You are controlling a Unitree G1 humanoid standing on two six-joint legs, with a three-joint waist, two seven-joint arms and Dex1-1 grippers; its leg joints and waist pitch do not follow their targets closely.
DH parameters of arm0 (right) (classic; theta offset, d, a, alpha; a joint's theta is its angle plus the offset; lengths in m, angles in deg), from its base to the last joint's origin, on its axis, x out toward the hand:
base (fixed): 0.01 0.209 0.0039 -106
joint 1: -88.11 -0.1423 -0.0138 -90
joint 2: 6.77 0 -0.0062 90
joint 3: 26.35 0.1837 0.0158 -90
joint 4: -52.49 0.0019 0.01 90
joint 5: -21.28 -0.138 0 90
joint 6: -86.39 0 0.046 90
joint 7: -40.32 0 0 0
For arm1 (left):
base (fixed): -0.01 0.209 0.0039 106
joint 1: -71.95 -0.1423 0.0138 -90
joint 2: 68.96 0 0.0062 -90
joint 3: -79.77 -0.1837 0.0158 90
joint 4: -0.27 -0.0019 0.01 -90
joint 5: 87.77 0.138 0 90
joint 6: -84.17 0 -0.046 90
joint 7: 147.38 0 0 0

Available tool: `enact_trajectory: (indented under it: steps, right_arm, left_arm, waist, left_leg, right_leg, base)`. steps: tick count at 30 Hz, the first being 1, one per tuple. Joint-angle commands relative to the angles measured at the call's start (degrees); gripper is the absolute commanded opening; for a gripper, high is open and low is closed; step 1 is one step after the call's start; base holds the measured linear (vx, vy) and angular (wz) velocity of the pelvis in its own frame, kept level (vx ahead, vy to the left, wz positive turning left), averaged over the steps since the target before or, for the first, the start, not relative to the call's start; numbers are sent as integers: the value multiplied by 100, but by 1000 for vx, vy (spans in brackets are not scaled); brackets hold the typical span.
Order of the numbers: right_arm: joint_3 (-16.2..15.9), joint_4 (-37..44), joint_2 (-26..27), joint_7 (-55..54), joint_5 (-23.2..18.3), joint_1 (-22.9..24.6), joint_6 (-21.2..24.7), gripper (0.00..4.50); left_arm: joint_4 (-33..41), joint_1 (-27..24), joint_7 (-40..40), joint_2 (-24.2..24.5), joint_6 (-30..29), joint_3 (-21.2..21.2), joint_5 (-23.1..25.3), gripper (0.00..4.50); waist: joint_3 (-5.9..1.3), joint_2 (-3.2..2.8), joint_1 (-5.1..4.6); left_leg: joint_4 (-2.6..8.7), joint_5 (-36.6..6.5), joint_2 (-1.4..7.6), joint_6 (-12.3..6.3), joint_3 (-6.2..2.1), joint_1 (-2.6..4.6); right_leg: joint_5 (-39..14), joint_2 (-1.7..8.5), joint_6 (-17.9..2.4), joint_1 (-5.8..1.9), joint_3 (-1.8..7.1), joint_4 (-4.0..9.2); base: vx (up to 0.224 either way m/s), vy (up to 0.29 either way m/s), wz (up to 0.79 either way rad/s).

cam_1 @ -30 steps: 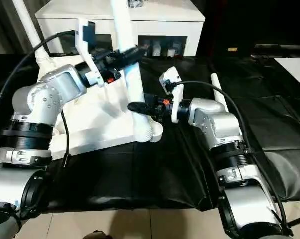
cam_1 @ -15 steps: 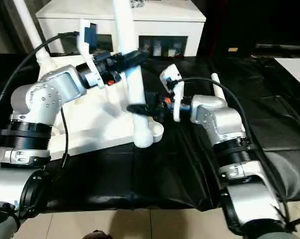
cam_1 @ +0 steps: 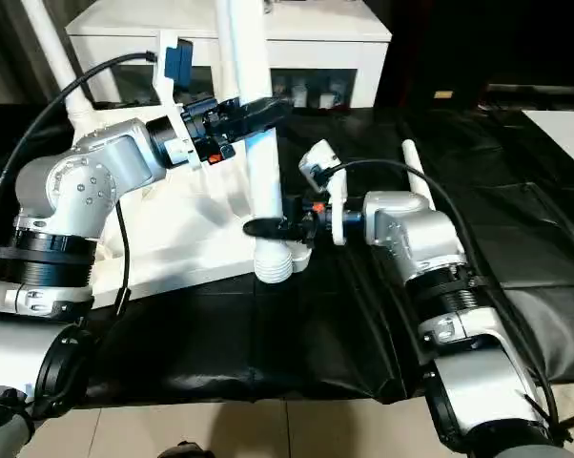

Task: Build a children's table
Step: Pick table leg

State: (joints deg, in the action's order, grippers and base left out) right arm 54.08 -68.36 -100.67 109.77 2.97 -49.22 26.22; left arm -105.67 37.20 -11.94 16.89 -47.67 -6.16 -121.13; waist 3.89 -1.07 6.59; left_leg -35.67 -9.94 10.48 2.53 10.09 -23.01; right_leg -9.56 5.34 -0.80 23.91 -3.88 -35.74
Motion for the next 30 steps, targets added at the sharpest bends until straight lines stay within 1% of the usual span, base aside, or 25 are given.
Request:
enact_trajectory:
  steps: [1,4,9,10,11,14,15,18,23,29,30]
  right_arm:
    - [-45,-77,-19,27,63,-62,21,289]
    - [-94,-125,-26,118,120,-61,-23,289]
    - [-89,-139,-51,173,113,-96,-26,289]
    - [-89,-139,-51,173,113,-96,-26,289]
    - [-83,-144,-50,181,113,-106,-27,289]
    - [-75,-158,-55,258,125,-120,-42,289]
    - [-73,-158,-56,282,129,-120,-41,262]
    - [-87,-141,-62,350,123,-103,-22,252]
    - [-91,-121,-55,403,107,-83,2,201]
    - [-41,-62,-25,375,93,-35,14,192]
    - [-17,-53,-18,354,84,-27,15,192]
  left_arm:
    - [163,148,-93,4,-45,-81,-64,173]
    - [222,125,-188,23,-66,-158,-67,173]
    - [322,83,-327,62,-142,-264,-68,173]
    - [322,83,-327,62,-142,-264,-68,173]
    - [323,76,-356,73,-144,-279,-66,173]
    - [299,75,-397,96,-118,-309,-51,173]
    - [295,75,-400,99,-112,-316,-48,173]
    - [306,68,-419,109,-111,-339,-46,173]
    - [375,44,-488,130,-127,-382,-59,173]
    - [361,8,-472,144,-11,-410,32,173]
    - [326,20,-492,149,-137,-384,-45,208]
  waist:
    - [-498,57,4]
    - [-495,63,4]
    - [-498,65,0]
    - [-495,64,-1]
    - [-496,45,1]
    - [-498,59,-1]
    - [-501,57,1]
    - [-503,61,4]
    - [-500,62,1]
    - [-502,55,0]
    - [-504,57,0]
  left_leg:
    - [409,-908,224,-199,-55,146]
    - [410,-930,224,-187,-55,144]
    - [403,-870,223,-205,-54,136]
    - [404,-879,222,-207,-53,138]
    - [403,-889,220,-202,-55,141]
    - [405,-896,223,-189,-54,143]
    - [402,-887,223,-199,-53,141]
    - [401,-855,226,-218,-55,139]
    - [401,-875,227,-220,-53,143]
    - [402,-884,227,-204,-56,145]
    - [402,-876,227,-199,-57,143]
  right_leg:
    - [-801,302,-1485,-345,204,340]
    - [-876,305,-1463,-344,205,348]
    - [-797,305,-1477,-348,206,336]
    - [-830,302,-1470,-345,207,341]
    - [-844,300,-1468,-343,207,341]
    - [-842,299,-1463,-345,206,342]
    - [-825,300,-1472,-348,206,339]
    - [-767,299,-1490,-349,203,329]
    - [-804,301,-1494,-344,204,334]
    - [-807,299,-1489,-344,204,336]
    - [-805,302,-1482,-350,204,333]
  base:
    - [0,0,0]
    - [0,0,0]
    - [0,0,0]
    - [0,0,0]
    - [0,0,0]
    - [0,0,0]
    - [0,0,0]
    - [0,0,0]
    - [0,0,0]
    - [0,0,0]
    - [0,0,0]
